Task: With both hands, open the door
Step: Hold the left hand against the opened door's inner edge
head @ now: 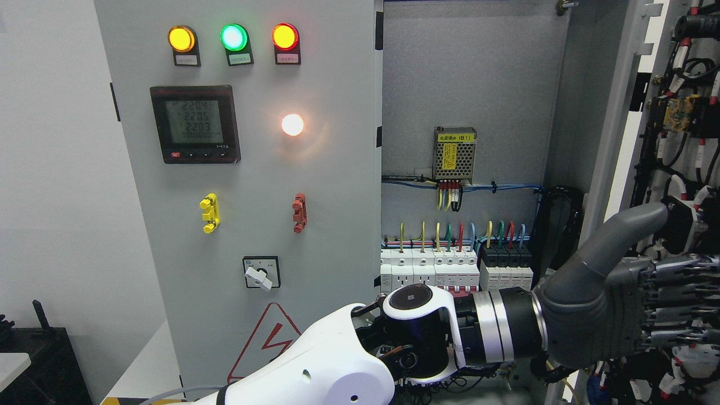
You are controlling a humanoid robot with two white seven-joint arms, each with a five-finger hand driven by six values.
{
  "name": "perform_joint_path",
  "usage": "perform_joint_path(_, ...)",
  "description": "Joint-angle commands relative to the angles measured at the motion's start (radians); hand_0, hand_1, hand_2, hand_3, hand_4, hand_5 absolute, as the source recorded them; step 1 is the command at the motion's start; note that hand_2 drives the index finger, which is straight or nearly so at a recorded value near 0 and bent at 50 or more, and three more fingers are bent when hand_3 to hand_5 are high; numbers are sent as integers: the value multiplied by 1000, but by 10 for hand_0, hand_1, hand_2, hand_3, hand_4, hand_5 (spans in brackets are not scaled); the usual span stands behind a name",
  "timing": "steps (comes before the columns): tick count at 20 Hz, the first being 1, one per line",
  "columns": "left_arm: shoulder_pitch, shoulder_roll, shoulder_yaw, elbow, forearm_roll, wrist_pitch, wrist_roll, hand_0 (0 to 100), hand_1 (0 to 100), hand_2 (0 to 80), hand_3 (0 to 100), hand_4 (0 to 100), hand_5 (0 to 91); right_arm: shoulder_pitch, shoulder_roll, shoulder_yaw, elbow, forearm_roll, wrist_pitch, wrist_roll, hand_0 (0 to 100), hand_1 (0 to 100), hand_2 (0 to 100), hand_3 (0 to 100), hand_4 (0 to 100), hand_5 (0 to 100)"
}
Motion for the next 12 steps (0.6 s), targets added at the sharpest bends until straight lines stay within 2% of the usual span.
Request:
perform_joint_path(1,-3,-39,-57,47,-1,-9,7,0,0,0,0,42,0,0,0,0,1,0,0,0,0,0,0,0,0,0)
perform_joint_path(4,-2,-44,-59,58,1,-23,70,0,0,0,0,42,0,0,0,0,1,0,0,0,0,0,0,0,0,0)
perform_joint_path(12,-3,-44,-59,70,-4,-44,75,0,0,0,0,42,0,0,0,0,-1,0,0,0,0,0,0,0,0,0)
